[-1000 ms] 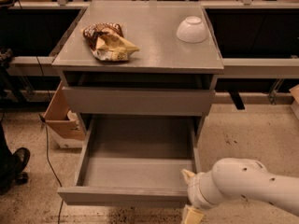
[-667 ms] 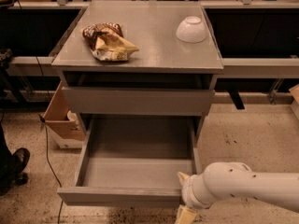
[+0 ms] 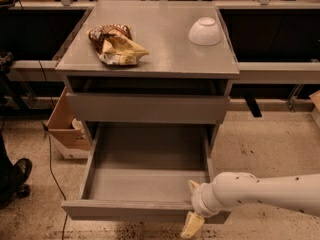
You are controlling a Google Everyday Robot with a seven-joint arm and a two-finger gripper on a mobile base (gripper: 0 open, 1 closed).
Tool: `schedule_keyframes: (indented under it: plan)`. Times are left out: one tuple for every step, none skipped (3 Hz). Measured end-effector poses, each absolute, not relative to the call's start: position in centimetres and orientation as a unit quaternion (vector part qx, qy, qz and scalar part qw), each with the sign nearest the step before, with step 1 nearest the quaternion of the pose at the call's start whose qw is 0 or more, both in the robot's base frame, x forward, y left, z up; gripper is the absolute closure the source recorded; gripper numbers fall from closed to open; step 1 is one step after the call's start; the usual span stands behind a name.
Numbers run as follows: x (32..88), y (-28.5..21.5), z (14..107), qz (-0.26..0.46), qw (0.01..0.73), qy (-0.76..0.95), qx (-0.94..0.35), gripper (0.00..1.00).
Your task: Close middle drawer
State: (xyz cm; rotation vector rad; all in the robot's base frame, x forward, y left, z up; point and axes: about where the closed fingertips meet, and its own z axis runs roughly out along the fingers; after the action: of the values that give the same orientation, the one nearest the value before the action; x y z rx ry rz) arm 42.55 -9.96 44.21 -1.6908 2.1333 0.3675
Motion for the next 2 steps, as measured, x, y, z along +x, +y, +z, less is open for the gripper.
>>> schedule_keyframes:
  plan:
    - [44.6,-9.7,43.4,0.128,0.207,0.76,-0.603,0.0]
    - [46.9,-8.7,43.1,0.127,0.222,0.754,-0.605,0.27]
